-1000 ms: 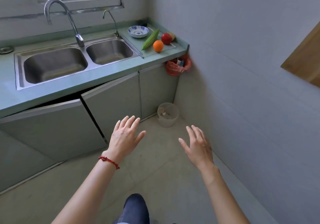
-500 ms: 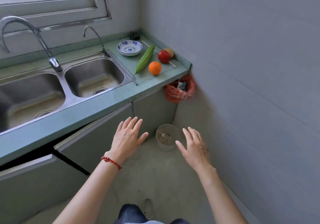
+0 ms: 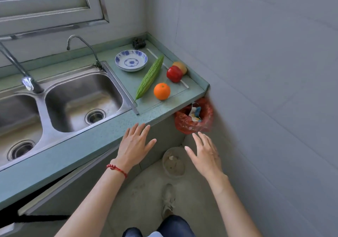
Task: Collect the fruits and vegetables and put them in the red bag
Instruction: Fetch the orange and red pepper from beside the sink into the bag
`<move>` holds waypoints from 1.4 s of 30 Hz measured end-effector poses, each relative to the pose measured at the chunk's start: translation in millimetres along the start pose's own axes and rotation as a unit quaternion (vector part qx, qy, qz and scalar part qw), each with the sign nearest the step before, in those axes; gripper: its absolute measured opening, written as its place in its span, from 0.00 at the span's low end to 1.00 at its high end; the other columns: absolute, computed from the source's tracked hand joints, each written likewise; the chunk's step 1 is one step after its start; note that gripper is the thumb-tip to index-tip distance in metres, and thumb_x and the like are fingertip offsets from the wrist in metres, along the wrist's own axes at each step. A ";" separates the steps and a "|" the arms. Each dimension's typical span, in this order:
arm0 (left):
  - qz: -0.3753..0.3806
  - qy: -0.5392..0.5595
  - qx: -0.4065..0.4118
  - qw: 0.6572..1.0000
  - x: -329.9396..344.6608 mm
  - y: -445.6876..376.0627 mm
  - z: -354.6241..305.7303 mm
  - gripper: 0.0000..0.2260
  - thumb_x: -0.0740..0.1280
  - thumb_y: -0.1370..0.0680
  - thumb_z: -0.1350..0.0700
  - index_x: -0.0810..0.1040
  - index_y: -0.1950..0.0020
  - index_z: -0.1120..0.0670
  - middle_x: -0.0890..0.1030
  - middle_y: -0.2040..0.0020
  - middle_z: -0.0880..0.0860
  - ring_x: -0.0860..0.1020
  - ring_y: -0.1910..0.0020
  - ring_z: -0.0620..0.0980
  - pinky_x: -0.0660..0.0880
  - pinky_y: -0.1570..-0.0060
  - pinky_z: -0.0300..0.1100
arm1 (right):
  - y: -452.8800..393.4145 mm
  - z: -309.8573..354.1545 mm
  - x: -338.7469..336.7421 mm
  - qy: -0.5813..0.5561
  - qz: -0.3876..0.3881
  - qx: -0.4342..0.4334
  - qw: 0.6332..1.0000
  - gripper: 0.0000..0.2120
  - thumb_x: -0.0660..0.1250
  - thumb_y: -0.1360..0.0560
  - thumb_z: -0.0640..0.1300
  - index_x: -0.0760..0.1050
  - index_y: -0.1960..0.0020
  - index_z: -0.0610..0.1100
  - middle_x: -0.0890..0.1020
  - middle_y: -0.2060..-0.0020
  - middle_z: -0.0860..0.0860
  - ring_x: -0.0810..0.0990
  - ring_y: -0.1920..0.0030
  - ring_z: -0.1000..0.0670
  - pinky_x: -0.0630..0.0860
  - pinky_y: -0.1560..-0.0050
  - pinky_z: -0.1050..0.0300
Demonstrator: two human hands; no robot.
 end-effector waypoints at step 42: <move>0.066 0.392 -0.206 0.894 11.1 -288.7 18.5 0.34 0.76 0.34 0.51 0.65 0.32 0.53 0.71 0.36 0.54 0.72 0.40 0.54 0.69 0.45 0.44 | -341.9 6.1 -8.5 -0.249 0.003 0.054 0.967 0.28 0.66 0.26 0.51 0.62 0.29 0.46 0.67 0.30 0.47 0.64 0.30 0.51 0.59 0.38 0.65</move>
Point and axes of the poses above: each hand's wrist, its own y-axis away from the middle knuckle, its own x-axis out of the palm, z = x × y, the point moved 2 cm from there along -y, towards the middle knuckle
